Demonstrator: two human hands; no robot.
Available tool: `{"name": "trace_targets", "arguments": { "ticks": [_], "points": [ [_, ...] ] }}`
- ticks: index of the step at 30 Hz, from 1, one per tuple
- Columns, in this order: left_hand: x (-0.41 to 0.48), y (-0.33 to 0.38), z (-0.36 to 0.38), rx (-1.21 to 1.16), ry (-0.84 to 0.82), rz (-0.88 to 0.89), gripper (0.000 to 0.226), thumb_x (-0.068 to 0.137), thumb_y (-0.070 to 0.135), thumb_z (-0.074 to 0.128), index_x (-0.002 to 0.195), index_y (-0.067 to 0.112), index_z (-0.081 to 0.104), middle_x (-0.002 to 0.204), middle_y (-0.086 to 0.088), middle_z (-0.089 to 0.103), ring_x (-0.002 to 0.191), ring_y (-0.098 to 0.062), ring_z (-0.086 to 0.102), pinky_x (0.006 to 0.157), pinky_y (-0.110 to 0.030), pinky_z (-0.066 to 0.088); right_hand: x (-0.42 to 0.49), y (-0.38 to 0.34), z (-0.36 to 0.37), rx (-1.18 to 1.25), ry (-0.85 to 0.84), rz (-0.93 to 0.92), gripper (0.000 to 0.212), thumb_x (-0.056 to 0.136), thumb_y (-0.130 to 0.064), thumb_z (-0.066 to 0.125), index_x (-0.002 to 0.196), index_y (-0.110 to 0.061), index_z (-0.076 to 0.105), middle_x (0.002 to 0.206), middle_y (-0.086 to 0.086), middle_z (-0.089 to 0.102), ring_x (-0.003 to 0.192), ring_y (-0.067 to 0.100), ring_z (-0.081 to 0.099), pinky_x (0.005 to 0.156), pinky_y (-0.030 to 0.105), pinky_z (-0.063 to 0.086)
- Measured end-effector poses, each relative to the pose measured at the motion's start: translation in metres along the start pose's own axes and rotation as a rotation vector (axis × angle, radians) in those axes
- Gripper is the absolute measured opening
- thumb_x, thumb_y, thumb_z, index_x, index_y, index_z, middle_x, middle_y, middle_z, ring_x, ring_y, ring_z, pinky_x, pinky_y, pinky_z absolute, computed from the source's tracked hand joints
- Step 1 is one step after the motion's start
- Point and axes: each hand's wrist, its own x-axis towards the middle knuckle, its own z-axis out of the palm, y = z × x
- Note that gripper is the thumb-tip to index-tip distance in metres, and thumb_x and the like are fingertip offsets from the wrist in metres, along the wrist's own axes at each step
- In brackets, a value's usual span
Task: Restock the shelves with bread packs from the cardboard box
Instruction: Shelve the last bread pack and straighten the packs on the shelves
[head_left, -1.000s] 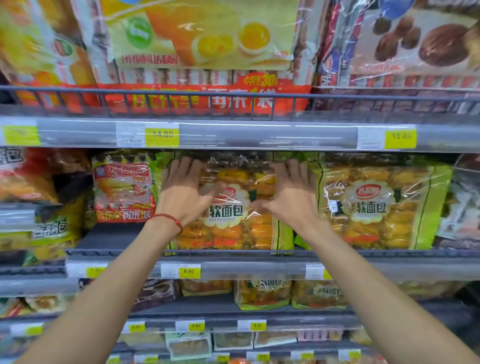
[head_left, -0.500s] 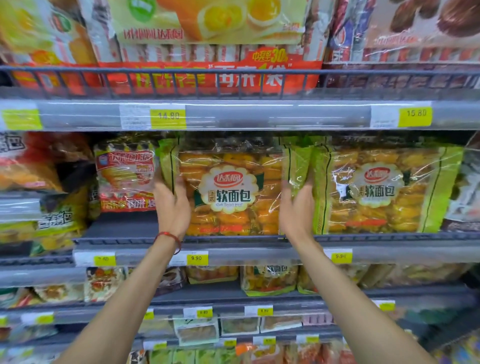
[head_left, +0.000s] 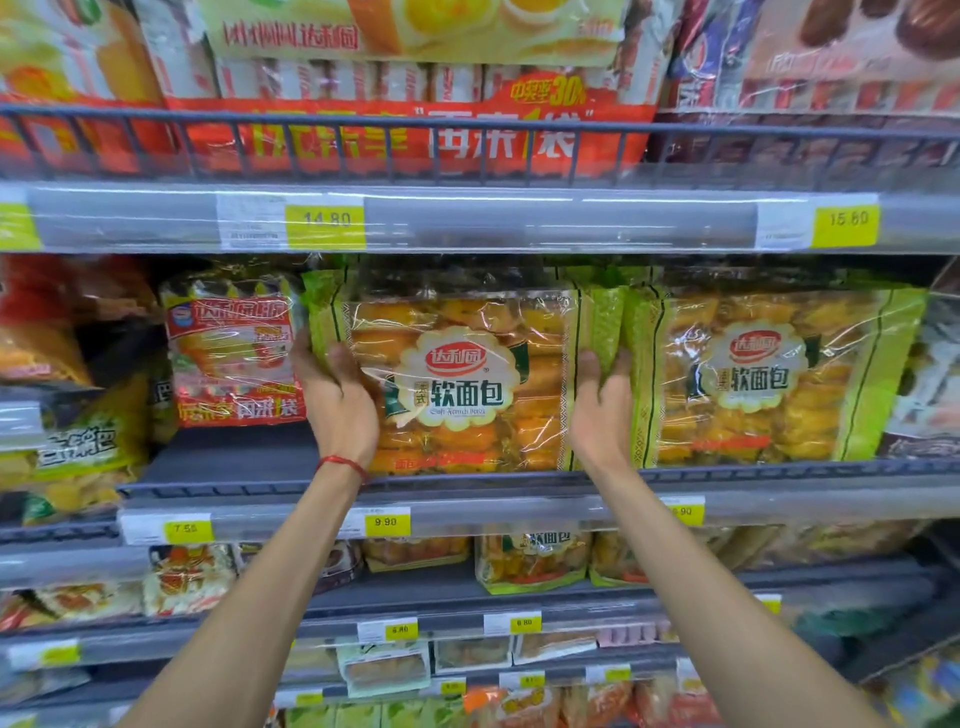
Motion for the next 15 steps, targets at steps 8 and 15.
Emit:
{"name": "trace_targets", "arguments": {
  "ticks": [8, 15],
  "points": [
    [-0.04, -0.006, -0.01, 0.141, -0.106, -0.048, 0.075, 0.102, 0.048, 0.042, 0.156, 0.007, 0.01, 0.161, -0.008, 0.023, 0.148, -0.024, 0.023, 0.12, -0.028, 0.013, -0.031, 0.019, -0.037, -0.242, -0.431, -0.059, 0.102, 0.101, -0.045, 0.059, 0.162, -0.008, -0.014, 0.173, 0.002, -0.001, 0.159, 0.018, 0.005, 0.122, 0.029, 0.01],
    [-0.025, -0.011, -0.004, 0.159, -0.065, -0.03, 0.081, 0.099, 0.051, 0.047, 0.153, 0.001, 0.012, 0.16, -0.014, 0.025, 0.147, -0.028, 0.025, 0.122, -0.044, 0.021, -0.024, 0.02, -0.035, -0.147, -0.186, -0.072, 0.077, 0.086, -0.031, 0.083, 0.151, -0.014, 0.045, 0.141, -0.006, 0.059, 0.13, 0.013, 0.054, 0.116, 0.037, 0.043]
  ]
}}
